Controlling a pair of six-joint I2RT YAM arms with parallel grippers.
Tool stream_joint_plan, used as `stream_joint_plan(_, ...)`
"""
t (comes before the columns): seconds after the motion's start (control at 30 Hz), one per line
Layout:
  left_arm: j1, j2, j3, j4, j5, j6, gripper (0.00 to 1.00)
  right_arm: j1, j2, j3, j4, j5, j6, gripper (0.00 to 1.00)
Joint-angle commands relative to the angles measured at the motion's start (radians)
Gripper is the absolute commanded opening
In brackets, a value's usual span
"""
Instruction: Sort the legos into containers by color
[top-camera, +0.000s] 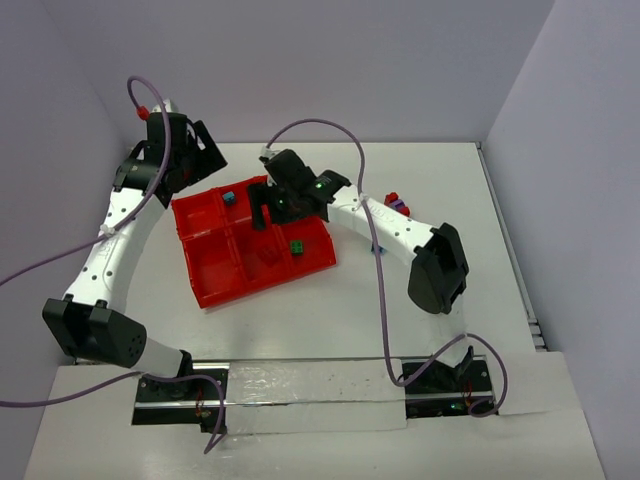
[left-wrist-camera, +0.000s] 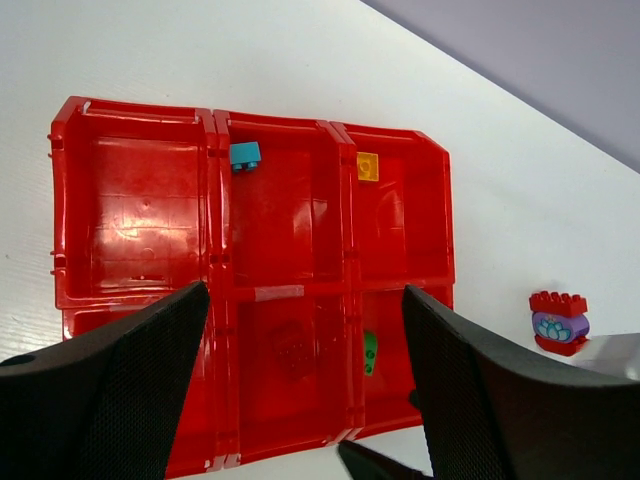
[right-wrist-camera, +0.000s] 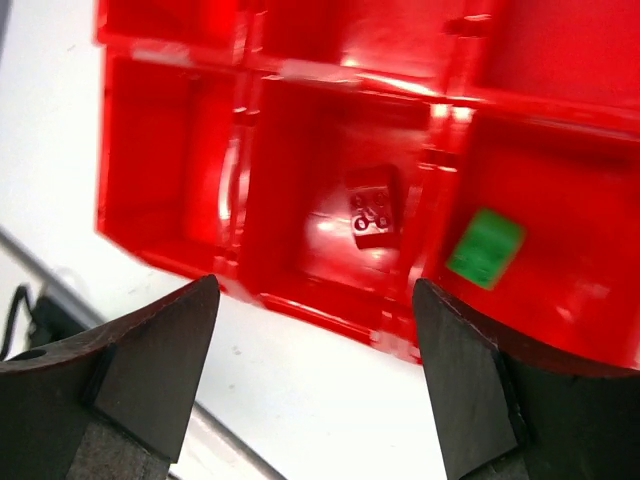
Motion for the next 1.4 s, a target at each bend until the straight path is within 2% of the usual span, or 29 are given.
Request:
stream_joint_plan(0.0, 0.002, -0.037, 0.001, 0.033, 0.028, 0.009, 0.85, -0.09, -0.188, -0.061, -0.046, 0.162, -0.009, 0.83)
stream_joint_plan(0.17, 0.003, -0.068, -0.026, 0.075, 0.047, 0.01, 0.85, -0.282, -0.503, -0.436, -0.021, 0.282, 0.066, 0.82)
stream_joint_plan(0.27, 0.003, -0.071, -0.031, 0.095, 0.045, 0.006, 0.86, -0.38, -0.599, -0.606, -0.021, 0.35, 0.114, 0.82)
stream_joint_plan(0.37, 0.002, -0.053, -0.024, 0.103, 0.06, 0.001, 0.86, -0.427, -0.623, -0.74, -0.01, 0.343, 0.139, 0.84)
stream_joint_plan(0.67, 0.002, -0.044, -0.016, 0.102, 0.074, 0.016, 0.85, -0.429, -0.466, -0.76, 0.087, 0.317, 0.122, 0.91)
stream_joint_plan(0.9, 0.002, -0.048, -0.008, 0.105, 0.094, 0.01, 0.85, -0.427, -0.324, -0.713, 0.17, 0.288, 0.112, 0.86)
stream_joint_plan(1.0, 0.002, -0.051, -0.002, 0.1, 0.095, 0.012, 0.85, -0.427, -0.254, -0.68, 0.203, 0.291, 0.116, 0.79)
stream_joint_plan(1.13, 0.001, -0.057, -0.001, 0.093, 0.085, 0.02, 0.85, -0.427, -0.202, -0.657, 0.218, 0.325, 0.128, 0.61)
stream_joint_plan(1.17, 0.001, -0.059, -0.001, 0.091, 0.084, 0.02, 0.85, -0.427, -0.201, -0.658, 0.224, 0.33, 0.13, 0.55)
stream_joint_plan(1.23, 0.002, -0.067, -0.002, 0.088, 0.079, 0.022, 0.85, -0.427, -0.206, -0.665, 0.231, 0.339, 0.14, 0.24)
stream_joint_plan(1.27, 0.002, -0.069, -0.005, 0.088, 0.078, 0.024, 0.85, -0.427, -0.216, -0.673, 0.23, 0.34, 0.139, 0.14)
stream_joint_plan(1.3, 0.002, -0.071, -0.008, 0.089, 0.078, 0.026, 0.85, -0.426, -0.228, -0.682, 0.229, 0.34, 0.137, 0.06)
stream_joint_plan(1.37, 0.002, -0.069, -0.011, 0.092, 0.081, 0.029, 0.85, -0.427, -0.276, -0.699, 0.221, 0.328, 0.125, 0.0)
